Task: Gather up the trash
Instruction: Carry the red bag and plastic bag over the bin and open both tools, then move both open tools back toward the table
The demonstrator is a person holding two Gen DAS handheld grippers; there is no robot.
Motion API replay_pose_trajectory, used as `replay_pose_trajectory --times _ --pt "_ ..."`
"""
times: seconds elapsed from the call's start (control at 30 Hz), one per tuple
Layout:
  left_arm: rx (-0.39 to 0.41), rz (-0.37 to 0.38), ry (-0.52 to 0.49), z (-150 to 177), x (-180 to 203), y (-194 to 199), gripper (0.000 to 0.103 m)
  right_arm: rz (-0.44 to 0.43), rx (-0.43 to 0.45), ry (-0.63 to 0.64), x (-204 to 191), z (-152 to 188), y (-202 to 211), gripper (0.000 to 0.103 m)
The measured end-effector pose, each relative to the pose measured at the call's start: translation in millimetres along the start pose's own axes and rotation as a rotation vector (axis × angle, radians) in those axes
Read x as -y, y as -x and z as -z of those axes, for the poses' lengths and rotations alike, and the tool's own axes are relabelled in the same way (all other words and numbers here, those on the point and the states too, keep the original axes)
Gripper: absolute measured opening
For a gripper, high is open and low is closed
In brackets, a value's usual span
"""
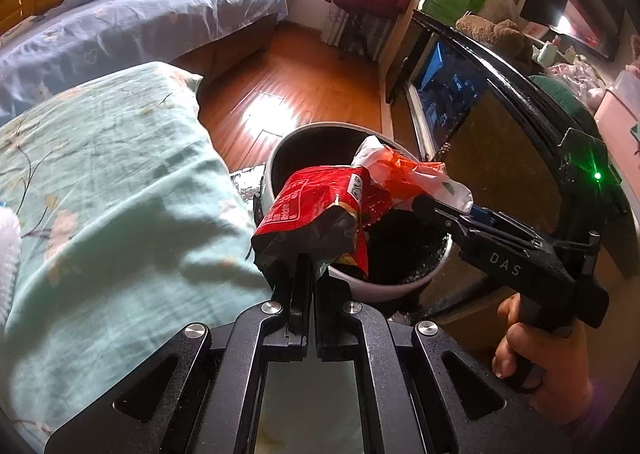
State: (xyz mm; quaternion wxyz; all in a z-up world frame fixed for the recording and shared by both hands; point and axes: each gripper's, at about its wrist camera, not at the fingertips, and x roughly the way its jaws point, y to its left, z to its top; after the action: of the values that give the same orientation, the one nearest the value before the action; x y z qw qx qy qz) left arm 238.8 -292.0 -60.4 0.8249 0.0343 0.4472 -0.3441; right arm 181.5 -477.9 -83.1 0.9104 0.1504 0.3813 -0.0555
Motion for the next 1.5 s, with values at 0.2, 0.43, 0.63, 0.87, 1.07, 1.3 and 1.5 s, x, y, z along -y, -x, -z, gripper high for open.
replay_pose_trajectory --times 0.2,0.43,0.63,0.87,1.07,1.3,1.5 --pt "-0.010 0.001 -0.010 -8 6 -10 0.001 0.005 -0.018 -0.014 8 -4 -9 0.051" --pt "-0.019 -0.006 -0.015 -10 9 -17 0.004 0.004 -0.025 -0.030 14 -8 -13 0.054" --pt "0.012 -0.014 -0.017 -10 9 -7 0.028 0.002 -0.018 -0.050 17 -11 -11 0.070" --pt "0.040 -0.036 0.034 4 -8 11 0.046 -0.036 -0.001 -0.062 7 -10 -2 0.083" --pt "0.071 -0.062 0.100 22 -32 35 0.049 -0.078 0.022 -0.053 -11 -6 10 0.084" --pt "0.096 -0.105 0.167 48 -58 59 0.049 -0.140 0.013 -0.013 -45 2 14 0.087" --pt "0.114 -0.141 0.230 68 -83 78 0.049 -0.195 -0.017 0.031 -81 13 11 0.087"
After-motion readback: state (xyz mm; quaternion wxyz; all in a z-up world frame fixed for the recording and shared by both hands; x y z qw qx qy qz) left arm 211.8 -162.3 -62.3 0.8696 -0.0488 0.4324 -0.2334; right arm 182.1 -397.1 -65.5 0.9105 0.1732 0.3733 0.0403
